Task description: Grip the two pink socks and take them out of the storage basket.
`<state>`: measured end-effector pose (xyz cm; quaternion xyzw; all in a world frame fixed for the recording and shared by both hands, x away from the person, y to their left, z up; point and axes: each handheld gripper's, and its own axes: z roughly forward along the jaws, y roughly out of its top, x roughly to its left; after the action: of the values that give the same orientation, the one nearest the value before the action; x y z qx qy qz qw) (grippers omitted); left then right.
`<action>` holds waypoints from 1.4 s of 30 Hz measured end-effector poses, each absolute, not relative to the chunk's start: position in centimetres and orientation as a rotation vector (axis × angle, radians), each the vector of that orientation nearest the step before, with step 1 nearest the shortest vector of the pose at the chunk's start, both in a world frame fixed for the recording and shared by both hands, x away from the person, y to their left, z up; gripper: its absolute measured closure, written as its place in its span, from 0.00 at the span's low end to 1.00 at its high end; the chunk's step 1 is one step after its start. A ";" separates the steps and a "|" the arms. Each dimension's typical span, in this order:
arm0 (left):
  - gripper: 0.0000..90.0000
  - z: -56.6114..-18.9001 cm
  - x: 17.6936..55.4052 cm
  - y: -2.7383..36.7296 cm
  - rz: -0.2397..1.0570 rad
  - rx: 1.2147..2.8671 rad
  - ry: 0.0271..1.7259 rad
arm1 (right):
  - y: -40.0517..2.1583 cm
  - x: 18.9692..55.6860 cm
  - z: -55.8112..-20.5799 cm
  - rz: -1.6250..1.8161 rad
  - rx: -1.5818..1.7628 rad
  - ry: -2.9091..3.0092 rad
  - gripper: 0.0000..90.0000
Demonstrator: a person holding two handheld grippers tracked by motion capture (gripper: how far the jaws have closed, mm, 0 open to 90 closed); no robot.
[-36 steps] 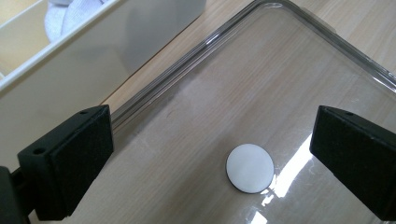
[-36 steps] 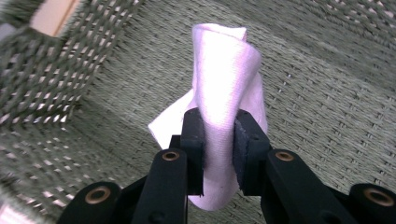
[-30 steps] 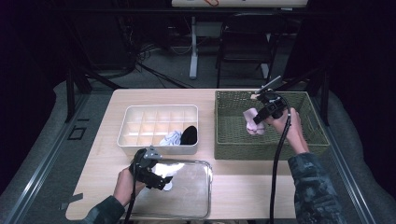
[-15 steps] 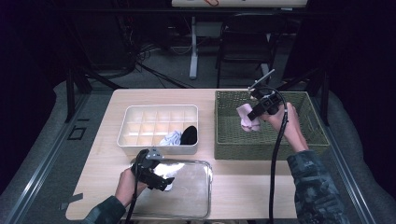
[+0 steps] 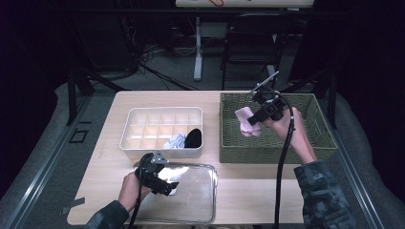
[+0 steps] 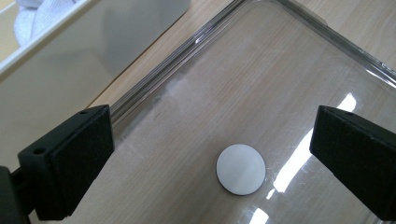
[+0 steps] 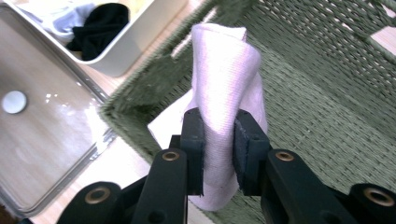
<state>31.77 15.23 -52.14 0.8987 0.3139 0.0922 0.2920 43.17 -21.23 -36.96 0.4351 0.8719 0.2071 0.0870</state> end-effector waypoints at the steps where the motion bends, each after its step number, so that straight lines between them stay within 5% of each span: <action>1: 0.00 -52.1 31.8 15.3 0.248 2.395 0.839 | -21.1 43.0 -36.8 0.624 1.290 2.599 0.85; 22: 0.00 -52.0 32.1 15.8 0.266 2.390 0.844 | -16.5 39.8 -36.6 0.685 1.110 2.726 0.85; 36: 0.00 -52.0 31.9 15.6 0.268 2.395 0.848 | -13.1 37.8 -40.1 0.669 1.022 2.866 0.84; 42: 0.00 -52.1 31.7 15.5 0.266 2.401 0.836 | -11.8 37.4 -44.1 0.598 1.034 2.945 0.84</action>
<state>31.70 15.47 -52.08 0.8993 0.3133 0.0997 0.2883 37.43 -11.83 -44.12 0.3254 0.9265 0.1883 -0.0183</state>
